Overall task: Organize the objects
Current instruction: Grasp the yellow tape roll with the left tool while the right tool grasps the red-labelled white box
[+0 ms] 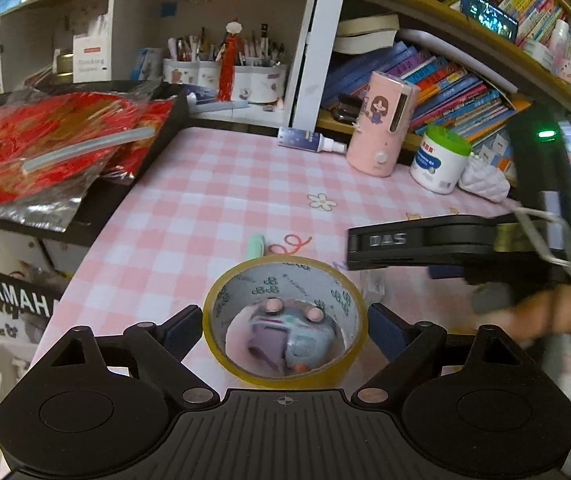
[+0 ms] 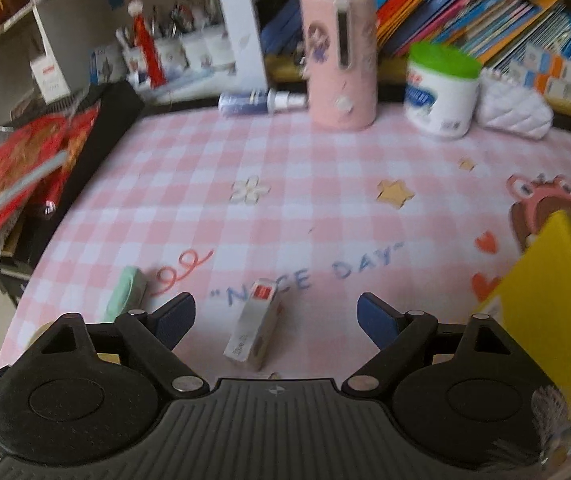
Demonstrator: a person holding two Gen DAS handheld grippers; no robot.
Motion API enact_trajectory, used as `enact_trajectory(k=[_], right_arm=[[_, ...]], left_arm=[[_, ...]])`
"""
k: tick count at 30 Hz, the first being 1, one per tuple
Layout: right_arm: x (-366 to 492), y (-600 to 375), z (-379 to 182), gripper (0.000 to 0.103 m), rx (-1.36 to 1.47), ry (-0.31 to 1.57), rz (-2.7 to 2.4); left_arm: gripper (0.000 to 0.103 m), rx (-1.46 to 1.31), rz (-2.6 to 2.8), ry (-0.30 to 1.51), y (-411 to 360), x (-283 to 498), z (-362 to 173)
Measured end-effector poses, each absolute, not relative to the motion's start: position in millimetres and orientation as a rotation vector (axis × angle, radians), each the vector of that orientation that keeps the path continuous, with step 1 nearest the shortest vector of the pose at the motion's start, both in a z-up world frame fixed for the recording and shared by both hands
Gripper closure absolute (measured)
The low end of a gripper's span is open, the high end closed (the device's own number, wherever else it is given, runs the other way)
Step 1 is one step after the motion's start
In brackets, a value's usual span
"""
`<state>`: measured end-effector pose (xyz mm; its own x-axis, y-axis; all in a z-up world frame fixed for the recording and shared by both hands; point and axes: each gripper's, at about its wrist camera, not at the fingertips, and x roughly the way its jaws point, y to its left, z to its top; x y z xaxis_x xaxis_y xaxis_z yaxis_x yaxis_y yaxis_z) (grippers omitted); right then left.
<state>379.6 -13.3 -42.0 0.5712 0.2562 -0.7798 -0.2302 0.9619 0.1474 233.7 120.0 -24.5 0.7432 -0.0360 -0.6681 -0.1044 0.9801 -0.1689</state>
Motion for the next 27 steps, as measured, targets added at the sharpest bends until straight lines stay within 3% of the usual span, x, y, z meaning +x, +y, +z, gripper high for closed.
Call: enact_trajectory(k=[4,6,8,9,11,27], right_arm=[[385,-4,-58,0.027,-0.005,0.956,0.289],[387,-2,-66,0.047,-0.032,0.977,0.285],[386,-3,-68,0.056,-0.041,0.963,0.290],[386,-4,-68,0.072,-0.045,0.962,0.301],[385,-6,-66,0.089,-0.040,0.955,0.310],[290,-45,1,0.089,0.022,0.797,0.340]], left_arm=[[0.013,-0.197,0.036,0.733,120,225,-25],[0.013,-0.198,0.040,0.734,121,223,-24],[0.013,-0.198,0.039,0.729,121,221,-23],[0.013,-0.196,0.037,0.724,120,220,-22],[0.013,-0.194,0.028,0.709,119,216,-18],[0.013,-0.167,0.014,0.595,115,168,9]])
